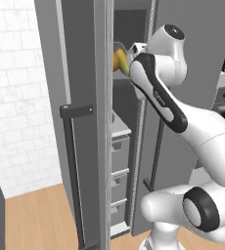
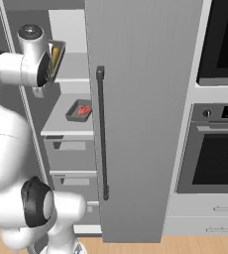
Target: Take the meat container that has the steak and place it on the second highest rack of the freezer. Then take the vegetable container that has the potato and cucumber and place it on the highest rack of the freezer.
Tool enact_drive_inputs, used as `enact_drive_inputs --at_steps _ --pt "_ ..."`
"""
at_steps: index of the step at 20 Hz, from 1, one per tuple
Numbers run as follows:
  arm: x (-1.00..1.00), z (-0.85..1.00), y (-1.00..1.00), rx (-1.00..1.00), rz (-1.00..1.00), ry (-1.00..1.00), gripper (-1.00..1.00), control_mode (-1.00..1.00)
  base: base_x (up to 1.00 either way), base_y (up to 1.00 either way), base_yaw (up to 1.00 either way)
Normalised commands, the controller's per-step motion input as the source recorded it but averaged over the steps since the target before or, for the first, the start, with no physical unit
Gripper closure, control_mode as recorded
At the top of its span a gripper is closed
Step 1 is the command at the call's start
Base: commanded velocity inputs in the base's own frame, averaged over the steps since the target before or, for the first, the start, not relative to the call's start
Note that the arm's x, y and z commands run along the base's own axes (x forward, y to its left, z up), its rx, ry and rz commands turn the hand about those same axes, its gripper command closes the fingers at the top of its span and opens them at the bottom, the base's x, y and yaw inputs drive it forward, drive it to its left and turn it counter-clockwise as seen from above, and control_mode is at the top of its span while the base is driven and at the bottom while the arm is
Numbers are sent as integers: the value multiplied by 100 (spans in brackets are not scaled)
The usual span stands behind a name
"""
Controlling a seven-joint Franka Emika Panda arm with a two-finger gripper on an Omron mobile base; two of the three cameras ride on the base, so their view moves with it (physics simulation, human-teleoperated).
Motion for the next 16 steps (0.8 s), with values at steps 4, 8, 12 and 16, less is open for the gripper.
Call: enact_drive_inputs --at_steps 4,8,12,16 --pt "60 1 2 0 0 0 100 -100 0 0 0" --pt "67 -10 17 -2 0 0 100 -100 0 0 0" --pt "69 -26 33 -1 0 0 100 -100 0 0 0" --pt "76 -48 31 -3 0 0 100 -100 0 0 0"
